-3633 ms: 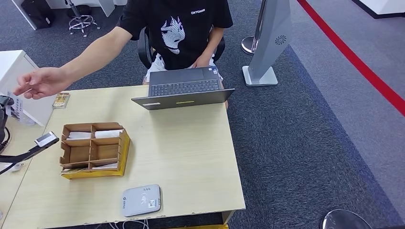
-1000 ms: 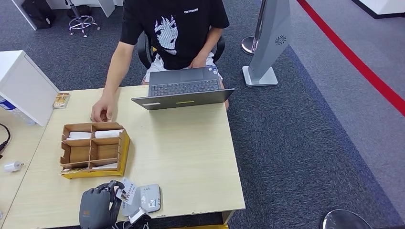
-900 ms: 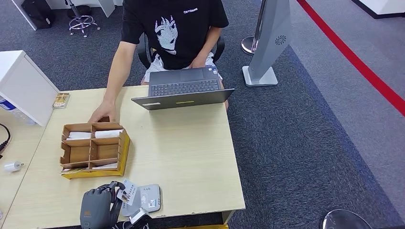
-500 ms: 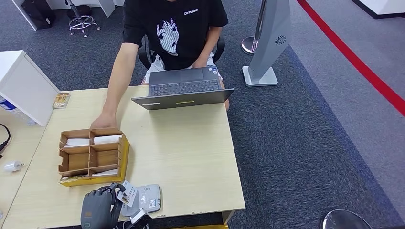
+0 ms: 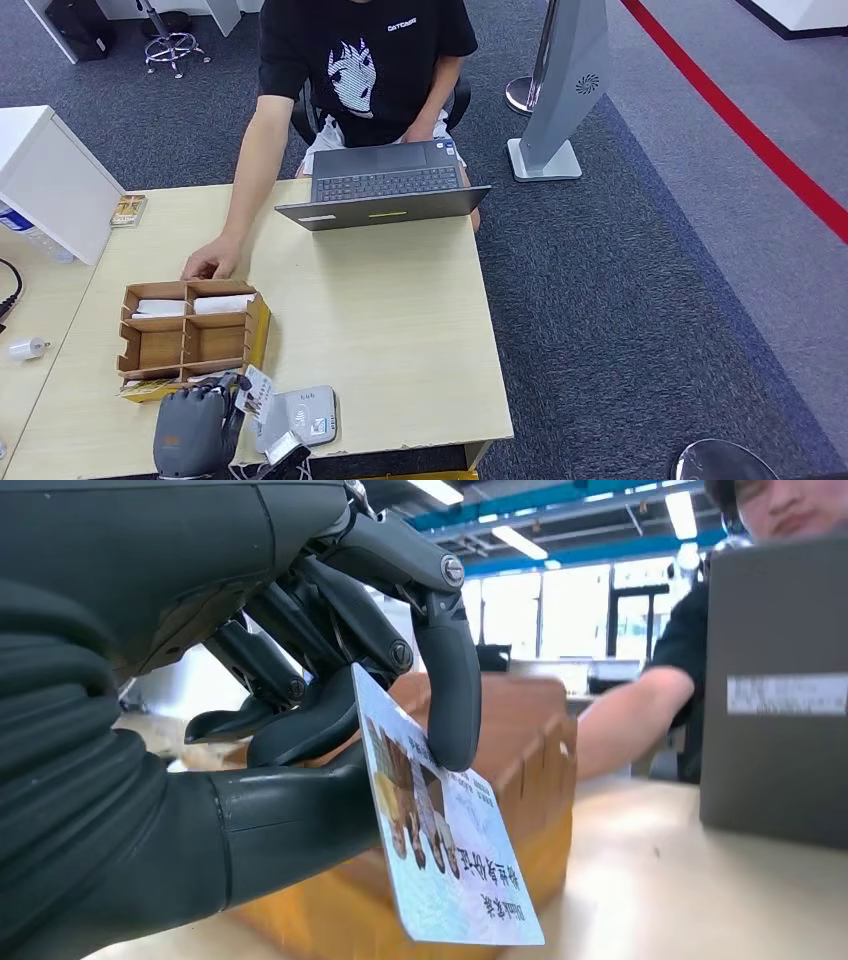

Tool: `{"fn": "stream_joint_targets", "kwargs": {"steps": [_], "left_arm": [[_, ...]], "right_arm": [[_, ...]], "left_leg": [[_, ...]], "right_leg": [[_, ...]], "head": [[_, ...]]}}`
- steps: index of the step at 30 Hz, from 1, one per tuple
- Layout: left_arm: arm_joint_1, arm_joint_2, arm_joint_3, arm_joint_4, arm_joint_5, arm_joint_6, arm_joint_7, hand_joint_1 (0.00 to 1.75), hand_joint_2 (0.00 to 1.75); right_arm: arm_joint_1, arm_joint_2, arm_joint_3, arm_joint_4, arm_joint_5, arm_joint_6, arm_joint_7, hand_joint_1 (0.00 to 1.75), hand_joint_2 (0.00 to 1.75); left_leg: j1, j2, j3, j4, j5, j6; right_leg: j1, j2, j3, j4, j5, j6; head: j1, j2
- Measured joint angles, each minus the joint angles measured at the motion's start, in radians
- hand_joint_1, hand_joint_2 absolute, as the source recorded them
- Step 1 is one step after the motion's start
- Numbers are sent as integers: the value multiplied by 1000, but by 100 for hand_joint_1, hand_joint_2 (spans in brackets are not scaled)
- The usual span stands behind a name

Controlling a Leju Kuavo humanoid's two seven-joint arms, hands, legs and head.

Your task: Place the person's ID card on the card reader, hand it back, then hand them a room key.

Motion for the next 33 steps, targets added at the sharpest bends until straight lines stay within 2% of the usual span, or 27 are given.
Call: {"fn": "stream_joint_targets", "kwargs": {"steps": [5, 10, 14, 20, 30, 31, 33], "left_arm": [[-19, 32, 47, -87, -66, -4, 2, 175, 175], [-95, 85, 136, -143, -147, -47, 15, 175, 175], [-173, 129, 193, -139, -189, -79, 31, 175, 175], [-303, 197, 246, -57, -280, -107, 60, 175, 175], [-343, 210, 251, -8, -263, -99, 60, 175, 175], [-343, 210, 251, -7, -262, -99, 60, 150, 175], [-344, 210, 251, -6, -260, -98, 60, 66, 175]], "right_arm": [[0, 0, 0, 0, 18, 5, 0, 0, 175], [0, 0, 0, 0, 38, 20, 0, 0, 175], [-1, -1, 0, 0, 55, 26, 0, 0, 175], [-1, -3, 0, 0, 71, 36, 8, 0, 175], [-1, -3, 0, 0, 75, 35, 14, 0, 175], [-1, -3, 0, 0, 75, 35, 14, 0, 175], [-1, -3, 0, 0, 75, 34, 14, 0, 175]], "left_leg": [[0, 0, 0, 0, 0, 0], [1, -1, 0, 0, 1, -2], [1, -1, 0, 0, 2, -3], [1, -1, 0, 0, 2, -3], [1, 0, 0, 0, 2, -3], [1, 0, 0, 0, 2, -3], [1, 0, 0, 0, 2, -3]], "right_leg": [[0, 0, 0, 0, 0, 0], [1, -1, 0, 1, 1, -1], [1, -1, 0, 1, 1, -1], [1, -1, 0, 2, 1, -2], [1, 0, 0, 1, 1, -2], [1, 0, 0, 1, 1, -2], [1, 0, -1, 1, 1, -2]], "head": [[0, 0], [0, 0], [0, 0], [0, 0], [0, 0], [0, 0], [0, 0]]}}
